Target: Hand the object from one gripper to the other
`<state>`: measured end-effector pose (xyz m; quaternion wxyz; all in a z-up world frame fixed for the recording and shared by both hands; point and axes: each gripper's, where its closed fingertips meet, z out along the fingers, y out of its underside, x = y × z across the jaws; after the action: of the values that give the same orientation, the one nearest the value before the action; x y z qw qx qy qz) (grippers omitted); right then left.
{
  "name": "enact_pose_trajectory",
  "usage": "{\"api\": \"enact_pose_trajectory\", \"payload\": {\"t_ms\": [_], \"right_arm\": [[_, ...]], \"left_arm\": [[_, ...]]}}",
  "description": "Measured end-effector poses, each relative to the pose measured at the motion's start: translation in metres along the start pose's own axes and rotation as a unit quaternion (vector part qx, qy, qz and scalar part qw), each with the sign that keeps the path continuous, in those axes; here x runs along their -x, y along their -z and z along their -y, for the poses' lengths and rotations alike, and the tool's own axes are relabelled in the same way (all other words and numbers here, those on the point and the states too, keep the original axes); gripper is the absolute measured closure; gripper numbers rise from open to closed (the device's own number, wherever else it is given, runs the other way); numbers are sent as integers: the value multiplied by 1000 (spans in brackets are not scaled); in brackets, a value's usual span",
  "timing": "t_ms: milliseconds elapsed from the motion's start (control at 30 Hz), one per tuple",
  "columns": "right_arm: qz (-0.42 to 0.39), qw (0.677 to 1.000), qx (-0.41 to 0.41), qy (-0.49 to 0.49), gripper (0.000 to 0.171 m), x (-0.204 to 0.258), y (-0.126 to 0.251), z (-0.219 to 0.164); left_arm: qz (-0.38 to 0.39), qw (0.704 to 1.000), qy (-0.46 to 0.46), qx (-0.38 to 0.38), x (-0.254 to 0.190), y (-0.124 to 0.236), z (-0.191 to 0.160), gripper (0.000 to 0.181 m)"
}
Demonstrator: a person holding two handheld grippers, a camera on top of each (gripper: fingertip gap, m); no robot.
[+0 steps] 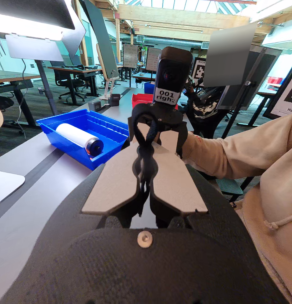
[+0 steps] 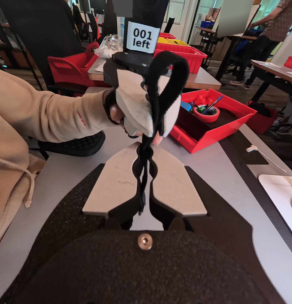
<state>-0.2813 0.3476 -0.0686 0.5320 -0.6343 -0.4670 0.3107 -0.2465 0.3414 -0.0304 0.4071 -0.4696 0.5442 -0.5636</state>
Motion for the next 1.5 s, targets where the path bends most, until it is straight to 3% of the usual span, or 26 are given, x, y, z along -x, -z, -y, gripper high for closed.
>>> {"api": "enact_pose_trajectory", "payload": {"t_ms": [167, 300, 367, 433, 633, 800, 1000, 1100, 1233, 1333, 1500], "right_arm": [[-34, 999, -37, -10, 136, -18, 37, 19], [-13, 996, -86, -24, 137, -10, 42, 36], [-11, 998, -69, -12, 154, -4, 29, 30], [-6, 998, -67, -8, 165, -3, 29, 30], [38, 989, -146, -5, 166, 9, 48, 53], [135, 982, -135, 5, 166, 36, 45, 42], [218, 969, -112, -14, 166, 52, 57, 28], [219, 968, -115, -30, 165, 46, 59, 25], [143, 978, -135, -70, 162, 14, 57, 29], [56, 987, -132, -80, 149, -15, 54, 26], [19, 987, -132, -90, 144, -27, 47, 23]], "left_arm": [[-5, 999, -10, 34, 1, 6, -6, 176], [-35, 996, -13, 78, -11, -14, -28, 176], [-38, 995, -13, 87, -13, -19, -35, 176], [-48, 996, 0, 80, -12, -15, -34, 175], [-68, 997, 5, 25, -15, 2, -11, 152], [-167, 984, 38, 40, -44, -2, -19, 160], [-195, 979, 27, 47, -56, -7, -24, 177], [-157, 986, 24, 43, -47, -14, -25, 179], [-8, 999, -32, 35, -15, -21, -18, 180], [128, 989, -71, 35, 15, -14, -13, 181], [220, 973, -62, -3, 40, 0, -4, 181]]}}
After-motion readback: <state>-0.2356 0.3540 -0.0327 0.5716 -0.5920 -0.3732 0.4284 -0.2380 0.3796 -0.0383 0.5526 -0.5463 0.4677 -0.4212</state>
